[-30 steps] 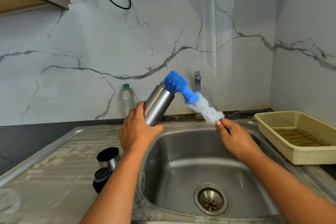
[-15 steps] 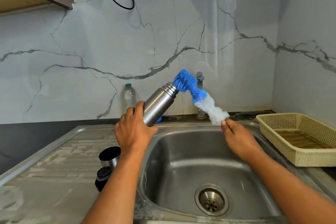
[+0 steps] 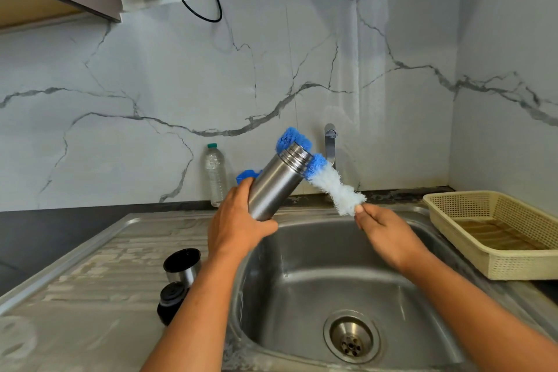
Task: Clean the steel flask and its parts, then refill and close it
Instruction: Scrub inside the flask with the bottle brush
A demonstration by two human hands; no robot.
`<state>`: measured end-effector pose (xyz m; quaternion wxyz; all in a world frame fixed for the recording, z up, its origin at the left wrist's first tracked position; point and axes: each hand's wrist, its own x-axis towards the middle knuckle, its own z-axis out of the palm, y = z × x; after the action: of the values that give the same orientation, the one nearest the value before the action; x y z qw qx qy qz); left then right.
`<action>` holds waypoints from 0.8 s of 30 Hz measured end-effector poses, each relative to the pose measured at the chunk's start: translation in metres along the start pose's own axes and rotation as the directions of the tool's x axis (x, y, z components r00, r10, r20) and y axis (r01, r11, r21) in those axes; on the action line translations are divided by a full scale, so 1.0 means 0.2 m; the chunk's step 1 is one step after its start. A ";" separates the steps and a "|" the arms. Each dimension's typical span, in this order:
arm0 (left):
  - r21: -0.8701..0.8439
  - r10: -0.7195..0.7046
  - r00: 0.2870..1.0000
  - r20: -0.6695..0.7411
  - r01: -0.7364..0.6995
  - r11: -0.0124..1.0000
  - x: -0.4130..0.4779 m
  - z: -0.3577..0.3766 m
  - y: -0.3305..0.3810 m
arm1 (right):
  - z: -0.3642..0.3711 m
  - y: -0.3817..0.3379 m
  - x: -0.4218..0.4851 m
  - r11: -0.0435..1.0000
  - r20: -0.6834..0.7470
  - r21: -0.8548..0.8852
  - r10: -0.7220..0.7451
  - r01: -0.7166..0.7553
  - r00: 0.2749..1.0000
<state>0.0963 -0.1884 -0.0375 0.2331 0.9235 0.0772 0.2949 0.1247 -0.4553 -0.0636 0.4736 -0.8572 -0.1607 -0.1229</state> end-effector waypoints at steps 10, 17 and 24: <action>0.305 -0.027 0.993 -0.118 0.062 0.950 0.05 -0.07 -0.11 | -0.14 0.07 0.02 0.890 -0.139 -0.454 -0.113 0.038 0.984; 0.412 0.115 0.992 -0.054 -0.083 0.908 0.04 0.00 -0.07 | -0.12 0.07 0.04 0.909 -0.147 -0.411 -0.146 0.074 0.978; 0.126 -0.052 0.969 -0.240 0.085 0.988 0.06 -0.04 -0.08 | -0.15 0.10 0.04 0.925 -0.108 -0.376 0.021 -0.061 0.994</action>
<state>0.1001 -0.1673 -0.0334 0.1690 0.8924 0.1561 0.3881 0.1383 -0.4894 -0.0615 0.3094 -0.9282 -0.0917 -0.1852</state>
